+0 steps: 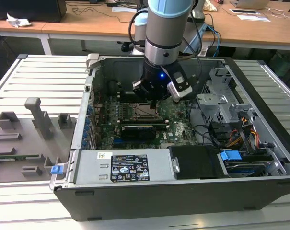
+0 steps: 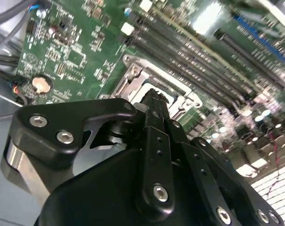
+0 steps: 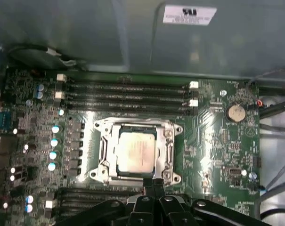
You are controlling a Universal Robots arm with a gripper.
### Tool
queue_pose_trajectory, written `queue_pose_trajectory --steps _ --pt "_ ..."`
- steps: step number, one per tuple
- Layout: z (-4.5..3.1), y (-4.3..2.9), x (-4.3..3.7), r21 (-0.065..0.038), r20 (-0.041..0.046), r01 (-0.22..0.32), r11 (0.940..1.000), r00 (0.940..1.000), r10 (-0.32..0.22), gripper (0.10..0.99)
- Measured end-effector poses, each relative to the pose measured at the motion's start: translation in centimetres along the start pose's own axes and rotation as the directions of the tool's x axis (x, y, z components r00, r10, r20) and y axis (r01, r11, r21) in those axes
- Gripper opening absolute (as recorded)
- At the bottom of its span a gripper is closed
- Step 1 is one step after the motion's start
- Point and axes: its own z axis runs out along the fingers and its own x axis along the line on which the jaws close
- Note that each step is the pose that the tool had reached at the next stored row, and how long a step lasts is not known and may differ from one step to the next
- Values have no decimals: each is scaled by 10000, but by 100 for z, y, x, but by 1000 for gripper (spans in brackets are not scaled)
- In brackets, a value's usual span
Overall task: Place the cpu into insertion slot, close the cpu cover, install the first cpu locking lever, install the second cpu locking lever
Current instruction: 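Install the second cpu locking lever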
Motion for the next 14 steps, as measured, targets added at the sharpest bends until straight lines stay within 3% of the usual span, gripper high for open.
queue_pose_trajectory --steps 2,14 --pt "-7 -71 6 -18 2 0 10000 10000 0 106" --pt "-24 -216 15 -64 3 0 10000 10000 0 106"
